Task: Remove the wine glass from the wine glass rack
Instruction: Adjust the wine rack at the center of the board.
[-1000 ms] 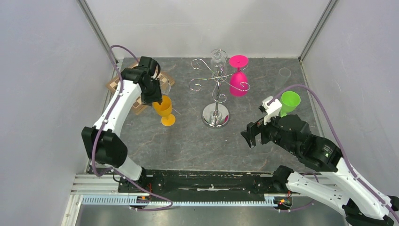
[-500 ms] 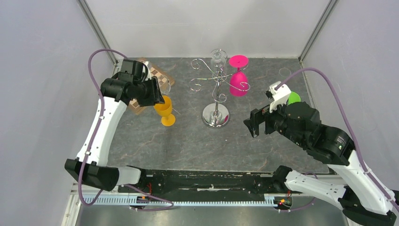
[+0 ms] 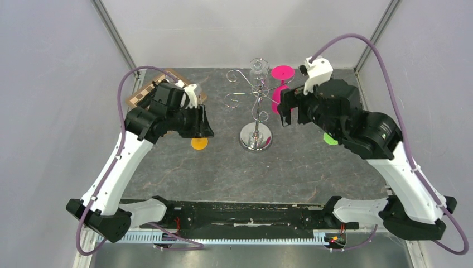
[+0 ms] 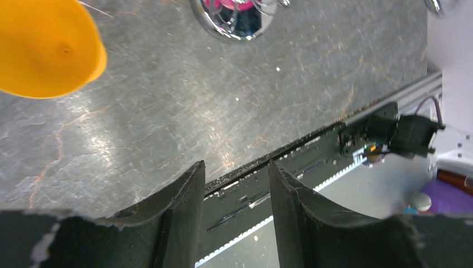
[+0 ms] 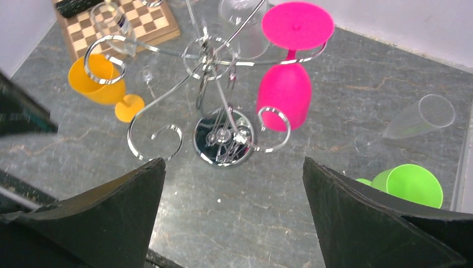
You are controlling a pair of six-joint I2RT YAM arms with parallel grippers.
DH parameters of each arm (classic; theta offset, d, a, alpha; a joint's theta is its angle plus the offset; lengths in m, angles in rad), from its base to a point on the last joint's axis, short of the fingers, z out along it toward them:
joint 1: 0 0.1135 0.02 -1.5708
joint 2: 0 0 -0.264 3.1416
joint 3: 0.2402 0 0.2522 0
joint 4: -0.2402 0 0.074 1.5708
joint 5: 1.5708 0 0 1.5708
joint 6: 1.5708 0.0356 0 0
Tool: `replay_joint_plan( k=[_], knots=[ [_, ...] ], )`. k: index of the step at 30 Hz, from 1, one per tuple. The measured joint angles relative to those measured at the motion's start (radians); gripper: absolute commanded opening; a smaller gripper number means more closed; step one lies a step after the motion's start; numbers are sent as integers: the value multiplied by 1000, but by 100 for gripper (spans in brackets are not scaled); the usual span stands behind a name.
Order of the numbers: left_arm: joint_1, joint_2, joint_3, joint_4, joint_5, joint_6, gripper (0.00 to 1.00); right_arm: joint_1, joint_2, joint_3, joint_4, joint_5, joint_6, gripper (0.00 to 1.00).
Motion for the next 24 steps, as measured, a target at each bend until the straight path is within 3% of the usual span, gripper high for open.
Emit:
replay_joint_plan(
  k=[7, 15, 19, 24],
  knots=[
    [-142, -70, -84, 44, -23, -34, 50, -180, 104, 91, 11, -80, -1, 91],
    [-277, -107, -115, 109, -51, -93, 46, -332, 130, 71, 58, -188, 12, 76],
    [-332, -106, -115, 148, -75, -116, 38, -372, 125, 21, 106, -220, 26, 54],
    [-353, -85, -95, 180, -111, -127, 26, -401, 112, -76, 151, -241, 38, 11]
  ],
)
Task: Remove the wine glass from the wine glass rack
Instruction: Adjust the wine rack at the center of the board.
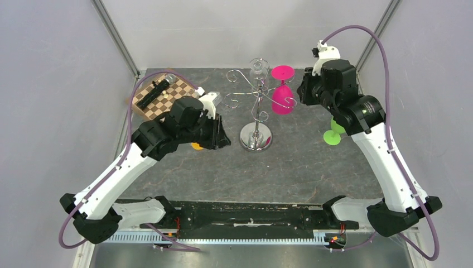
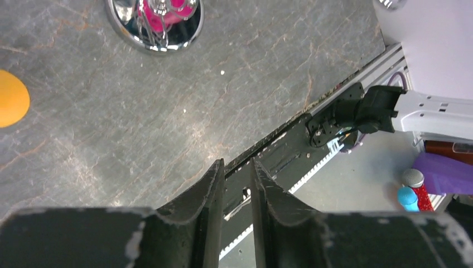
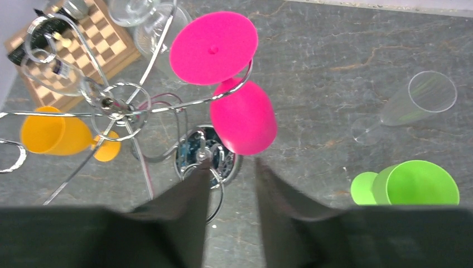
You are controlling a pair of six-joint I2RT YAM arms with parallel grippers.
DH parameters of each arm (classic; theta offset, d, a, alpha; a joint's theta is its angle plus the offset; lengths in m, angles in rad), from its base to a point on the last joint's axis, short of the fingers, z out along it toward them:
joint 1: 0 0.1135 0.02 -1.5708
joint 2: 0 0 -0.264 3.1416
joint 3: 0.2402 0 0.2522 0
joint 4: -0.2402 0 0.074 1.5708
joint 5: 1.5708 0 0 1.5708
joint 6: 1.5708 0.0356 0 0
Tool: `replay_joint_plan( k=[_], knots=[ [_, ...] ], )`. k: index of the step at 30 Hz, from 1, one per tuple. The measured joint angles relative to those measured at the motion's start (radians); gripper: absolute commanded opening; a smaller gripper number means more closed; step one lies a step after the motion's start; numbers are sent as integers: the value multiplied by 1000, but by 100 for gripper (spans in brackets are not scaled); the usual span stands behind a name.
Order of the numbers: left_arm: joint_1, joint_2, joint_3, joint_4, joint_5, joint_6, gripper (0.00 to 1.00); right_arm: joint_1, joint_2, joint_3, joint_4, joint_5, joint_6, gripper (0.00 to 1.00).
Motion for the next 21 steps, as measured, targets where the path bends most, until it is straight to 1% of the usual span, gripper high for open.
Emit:
replay_joint_plan(
  k=[1, 2, 4, 8, 21],
  knots=[
    [-2, 9, 10, 8, -5, -1, 24, -5, 0, -14, 4, -2, 2, 3],
    [-4, 19, 19, 17, -11, -1, 19, -9, 0, -25, 10, -2, 1, 0],
    [-8, 43, 42, 31, -19, -1, 12, -14, 0, -42, 21, -3, -2, 0],
    [-12, 101, 97, 48, -20, -1, 3, -17, 0, -64, 39, -5, -5, 0],
    [-13, 249, 256, 43, -59, 1, 2, -18, 3, -86, 76, -28, -43, 0]
  ],
)
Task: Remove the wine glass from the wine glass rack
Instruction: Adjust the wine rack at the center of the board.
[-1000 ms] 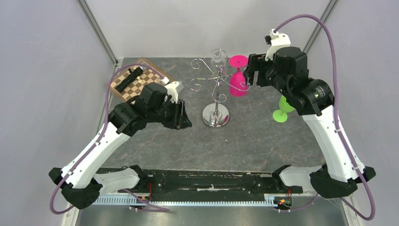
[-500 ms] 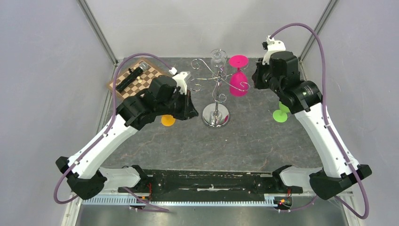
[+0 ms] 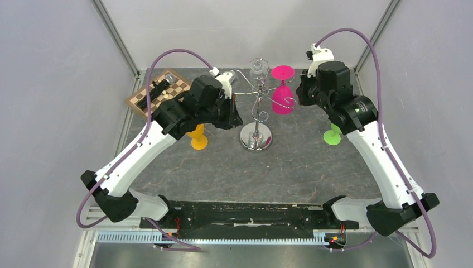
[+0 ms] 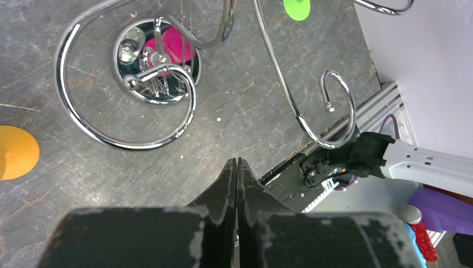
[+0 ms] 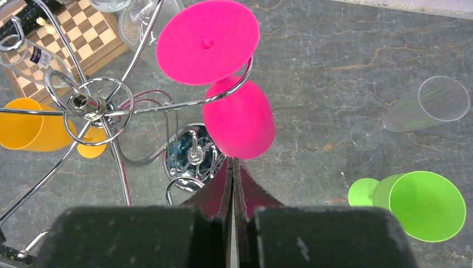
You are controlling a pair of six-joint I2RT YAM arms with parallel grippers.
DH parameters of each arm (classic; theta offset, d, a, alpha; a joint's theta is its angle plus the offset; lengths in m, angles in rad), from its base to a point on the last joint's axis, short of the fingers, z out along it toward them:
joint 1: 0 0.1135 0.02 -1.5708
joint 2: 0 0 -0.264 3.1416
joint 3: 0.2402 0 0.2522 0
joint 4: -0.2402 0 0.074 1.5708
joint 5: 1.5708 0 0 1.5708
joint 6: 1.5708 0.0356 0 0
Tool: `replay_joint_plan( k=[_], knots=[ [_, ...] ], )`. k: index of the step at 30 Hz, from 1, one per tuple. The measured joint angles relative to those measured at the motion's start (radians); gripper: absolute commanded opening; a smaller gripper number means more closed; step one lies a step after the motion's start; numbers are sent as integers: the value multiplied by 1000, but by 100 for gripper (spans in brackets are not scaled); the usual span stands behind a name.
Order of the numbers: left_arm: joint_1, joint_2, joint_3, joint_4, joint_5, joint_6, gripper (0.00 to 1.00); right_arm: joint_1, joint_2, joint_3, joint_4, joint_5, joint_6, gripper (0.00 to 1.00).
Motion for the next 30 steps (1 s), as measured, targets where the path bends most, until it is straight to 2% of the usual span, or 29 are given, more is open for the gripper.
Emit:
replay_joint_plan(
  k=[13, 30],
  knots=[
    [7, 39, 34, -32, -64, 4, 2, -2, 40, -33, 33, -81, -22, 0],
    [68, 61, 46, -59, -68, 12, 2, -5, 35, -56, 87, -190, -41, 0]
  ],
)
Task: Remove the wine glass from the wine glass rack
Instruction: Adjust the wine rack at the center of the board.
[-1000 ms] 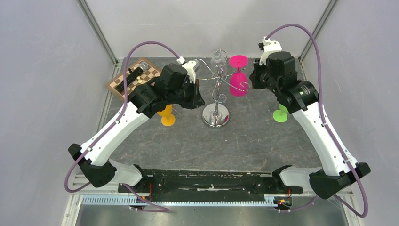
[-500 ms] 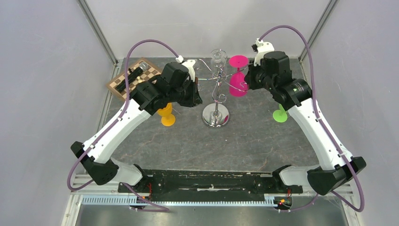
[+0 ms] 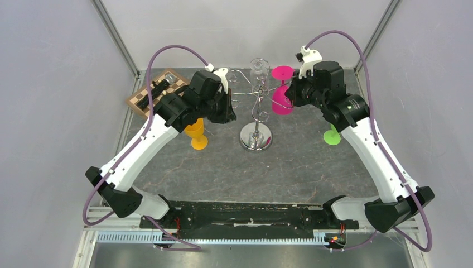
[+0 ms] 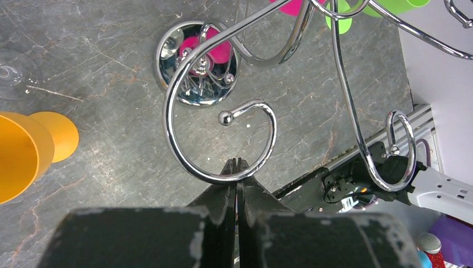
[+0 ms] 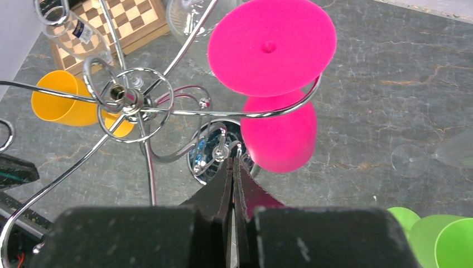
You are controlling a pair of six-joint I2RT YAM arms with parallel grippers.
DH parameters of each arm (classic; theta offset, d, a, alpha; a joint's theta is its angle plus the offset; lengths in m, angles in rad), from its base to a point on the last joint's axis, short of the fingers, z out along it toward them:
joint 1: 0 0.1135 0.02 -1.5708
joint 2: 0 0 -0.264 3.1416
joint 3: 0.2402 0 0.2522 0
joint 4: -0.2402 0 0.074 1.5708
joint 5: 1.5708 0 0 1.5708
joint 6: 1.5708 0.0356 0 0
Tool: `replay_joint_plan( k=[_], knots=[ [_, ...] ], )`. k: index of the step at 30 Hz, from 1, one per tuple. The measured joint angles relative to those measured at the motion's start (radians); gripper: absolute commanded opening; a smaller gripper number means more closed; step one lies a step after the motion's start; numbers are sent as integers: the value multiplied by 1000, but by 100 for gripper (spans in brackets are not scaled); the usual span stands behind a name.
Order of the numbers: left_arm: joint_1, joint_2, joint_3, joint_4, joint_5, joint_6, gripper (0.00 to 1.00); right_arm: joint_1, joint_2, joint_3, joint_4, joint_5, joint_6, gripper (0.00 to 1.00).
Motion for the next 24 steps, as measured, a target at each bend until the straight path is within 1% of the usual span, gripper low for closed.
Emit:
replay_joint_plan(
  k=[14, 24],
  knots=[
    [43, 27, 37, -22, 4, 13, 2, 14, -21, -10, -2, -69, -15, 0],
    [95, 55, 77, -55, 3, 18, 2, 122, -28, -9, -16, -45, -26, 0]
  ],
)
